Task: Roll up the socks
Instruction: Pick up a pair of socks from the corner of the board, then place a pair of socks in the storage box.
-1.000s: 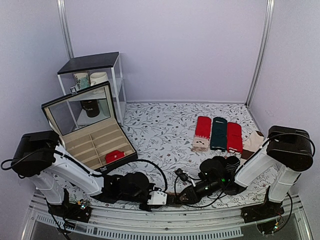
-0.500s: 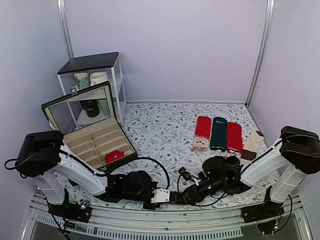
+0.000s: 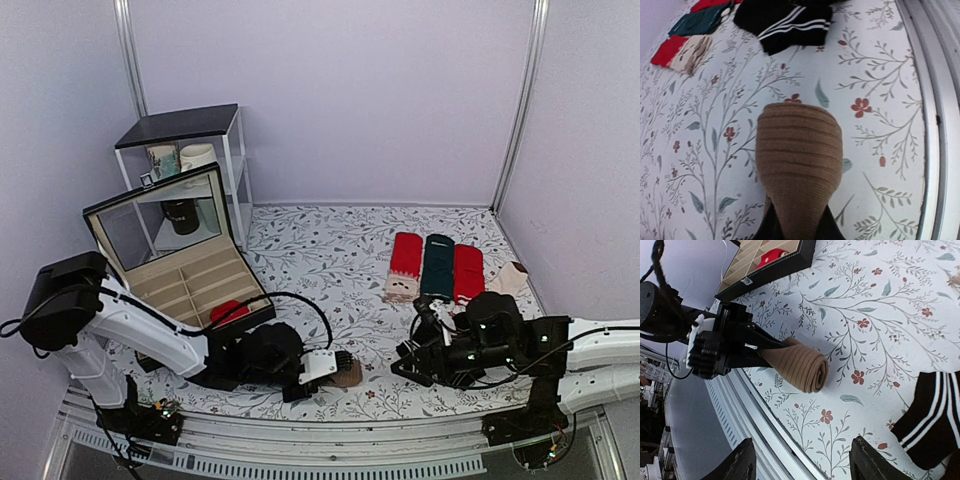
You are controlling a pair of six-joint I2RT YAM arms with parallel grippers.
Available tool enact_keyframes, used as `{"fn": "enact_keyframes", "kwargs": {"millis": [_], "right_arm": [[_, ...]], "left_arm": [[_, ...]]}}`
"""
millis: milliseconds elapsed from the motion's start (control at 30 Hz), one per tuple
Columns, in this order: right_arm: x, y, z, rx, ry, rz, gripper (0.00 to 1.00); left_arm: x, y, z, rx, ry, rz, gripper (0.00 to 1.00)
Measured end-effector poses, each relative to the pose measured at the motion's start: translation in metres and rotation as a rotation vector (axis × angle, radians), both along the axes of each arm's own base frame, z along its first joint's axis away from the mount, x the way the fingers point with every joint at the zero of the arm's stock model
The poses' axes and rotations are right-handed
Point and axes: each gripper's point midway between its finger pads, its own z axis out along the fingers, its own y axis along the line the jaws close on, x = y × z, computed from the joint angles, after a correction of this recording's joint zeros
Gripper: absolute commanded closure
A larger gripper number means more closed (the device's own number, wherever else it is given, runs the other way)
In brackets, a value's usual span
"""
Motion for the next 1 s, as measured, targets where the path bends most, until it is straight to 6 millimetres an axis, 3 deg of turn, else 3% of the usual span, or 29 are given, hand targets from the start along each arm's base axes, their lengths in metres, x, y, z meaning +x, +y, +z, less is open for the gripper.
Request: {"fn": "enact_keyframes", "kwargs": {"millis": [133,367,800,1000], "right_arm": [[0.003,-0.018,0.01,-0.008,-0.034,-0.051,0.35],[0.001,-0.029,-0.002,-0.071,-0.018,-0.069,0.35],[0.001,-0.028,-0.008,-0.093,-0.016,-0.06,0.35],[0.001,-0.028,-0.01,-0.099,-0.017,-0.053,0.35]], "left_arm": [[0.024,0.007,0.024,0.008,0.016,0.11,1.0],[0.067,0.027,0.076,-0.05,0.023,0.3,1.0],[0.169,0.146,0.15,-0.142,-0.109,0.703,1.0],[0.202,0.191,0.146,-0.097,-0.156,0.792,1.0]]}}
